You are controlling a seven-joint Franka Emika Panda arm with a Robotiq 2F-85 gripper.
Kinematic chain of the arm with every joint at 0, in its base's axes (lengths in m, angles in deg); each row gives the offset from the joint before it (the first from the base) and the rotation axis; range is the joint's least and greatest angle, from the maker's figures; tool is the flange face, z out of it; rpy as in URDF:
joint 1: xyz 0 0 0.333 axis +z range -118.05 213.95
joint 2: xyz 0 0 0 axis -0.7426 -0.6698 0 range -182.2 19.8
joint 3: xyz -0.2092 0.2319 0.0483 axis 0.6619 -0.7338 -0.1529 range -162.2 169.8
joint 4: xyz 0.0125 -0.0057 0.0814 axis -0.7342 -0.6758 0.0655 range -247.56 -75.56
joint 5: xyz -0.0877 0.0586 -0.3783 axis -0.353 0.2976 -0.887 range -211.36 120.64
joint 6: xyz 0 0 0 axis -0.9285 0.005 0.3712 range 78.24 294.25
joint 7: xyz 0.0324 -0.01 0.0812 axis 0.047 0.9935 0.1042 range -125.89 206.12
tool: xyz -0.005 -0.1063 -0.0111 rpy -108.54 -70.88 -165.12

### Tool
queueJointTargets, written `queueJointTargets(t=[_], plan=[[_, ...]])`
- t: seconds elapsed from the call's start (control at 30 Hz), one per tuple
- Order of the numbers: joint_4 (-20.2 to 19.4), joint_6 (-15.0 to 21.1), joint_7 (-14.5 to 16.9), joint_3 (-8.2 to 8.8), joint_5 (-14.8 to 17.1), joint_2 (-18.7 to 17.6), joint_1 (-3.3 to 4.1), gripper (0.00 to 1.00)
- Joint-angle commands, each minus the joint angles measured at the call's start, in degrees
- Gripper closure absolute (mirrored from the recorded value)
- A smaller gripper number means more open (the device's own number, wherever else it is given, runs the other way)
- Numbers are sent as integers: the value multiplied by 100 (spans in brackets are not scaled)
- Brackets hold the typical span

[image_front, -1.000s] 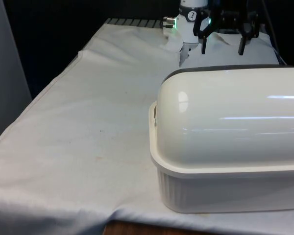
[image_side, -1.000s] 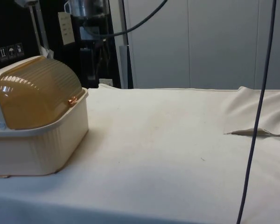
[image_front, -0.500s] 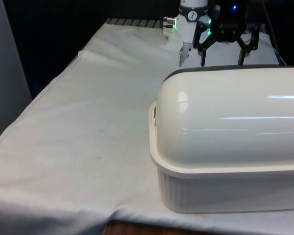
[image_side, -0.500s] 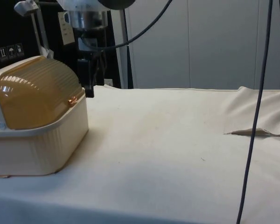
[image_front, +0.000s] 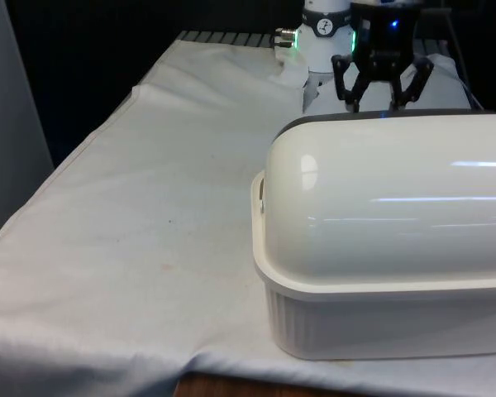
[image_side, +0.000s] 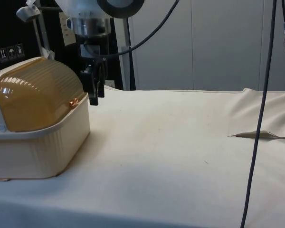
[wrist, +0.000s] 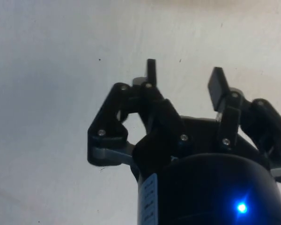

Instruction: Open the lid, then close it.

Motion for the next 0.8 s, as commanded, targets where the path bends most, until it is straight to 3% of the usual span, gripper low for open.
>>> queueJointTargets(t=[0.0, 0.13, 0.17, 0.27, 0.37, 0.77], plan=[[-17, 86, -17, 0, -6, -6, 6, 45], [0, 6, 0, 0, 0, -6, 0, 65], [-17, 92, -17, 0, -6, -11, 6, 65], [-17, 97, -17, 0, -6, -17, 6, 86], [6, 132, -29, -17, 11, -63, 11, 100], [223, 275, -92, -92, 0, -252, 23, 100]])
